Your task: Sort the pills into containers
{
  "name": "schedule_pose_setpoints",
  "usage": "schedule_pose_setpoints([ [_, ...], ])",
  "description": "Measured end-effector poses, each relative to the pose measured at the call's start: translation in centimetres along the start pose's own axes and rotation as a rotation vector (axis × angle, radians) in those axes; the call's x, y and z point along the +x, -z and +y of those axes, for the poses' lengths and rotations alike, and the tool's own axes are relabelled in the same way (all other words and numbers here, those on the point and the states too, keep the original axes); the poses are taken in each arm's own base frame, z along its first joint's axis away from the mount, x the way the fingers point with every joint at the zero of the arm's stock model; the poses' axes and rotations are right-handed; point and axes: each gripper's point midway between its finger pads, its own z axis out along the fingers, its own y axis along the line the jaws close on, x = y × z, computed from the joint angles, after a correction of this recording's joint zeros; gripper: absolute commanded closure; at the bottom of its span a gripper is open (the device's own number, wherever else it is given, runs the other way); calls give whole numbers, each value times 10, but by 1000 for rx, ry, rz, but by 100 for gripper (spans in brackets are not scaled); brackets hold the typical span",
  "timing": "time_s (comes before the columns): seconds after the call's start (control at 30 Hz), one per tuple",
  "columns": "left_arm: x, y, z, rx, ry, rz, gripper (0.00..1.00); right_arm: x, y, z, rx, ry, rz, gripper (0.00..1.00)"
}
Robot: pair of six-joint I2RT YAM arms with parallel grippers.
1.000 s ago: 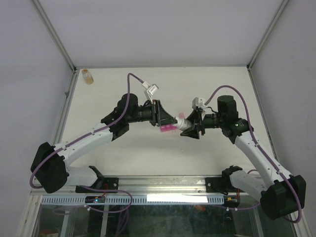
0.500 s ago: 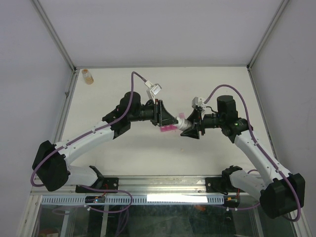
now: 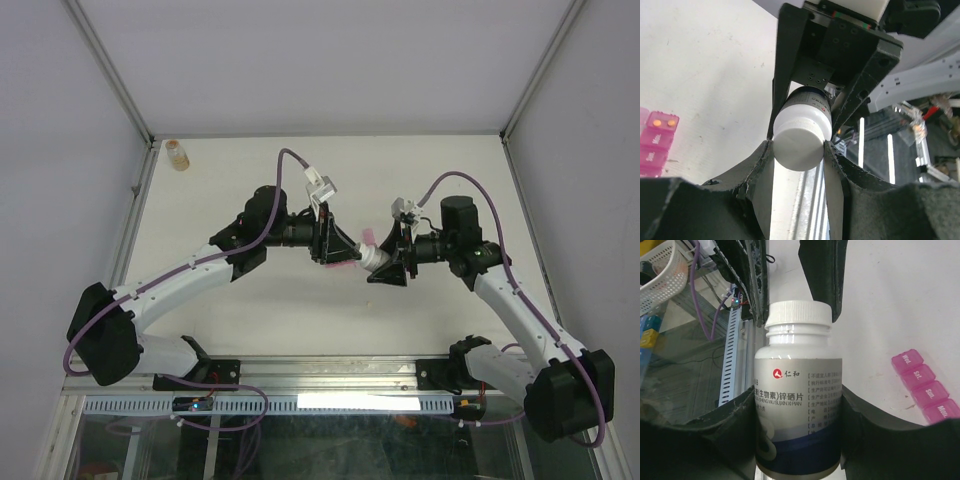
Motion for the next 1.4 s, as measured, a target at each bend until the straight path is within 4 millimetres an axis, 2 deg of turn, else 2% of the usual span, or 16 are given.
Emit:
schedule_pose_setpoints([
  [0.4, 8, 0, -9, 168, -474, 36, 52, 3, 0, 12, -72, -27, -17, 100],
  [0.5, 21, -5, -15, 222, -558, 73, 44, -1, -1, 17, -103, -2, -30, 100],
  [0.73, 30, -11, -14, 244, -612, 115, 22, -5, -1, 15, -98, 27, -40, 100],
  [0.87, 33, -11, -16, 238, -616, 121, 2, -8, -1, 13, -95, 53, -47, 100],
  [1.17, 34, 4, -16, 156, -605, 49, 1, -11, -1, 10, -89, 95, -56, 100],
  [1.4, 39, 26, -15, 57, -455, -113, 1, -11, -1, 10, -96, 119, -59, 100],
])
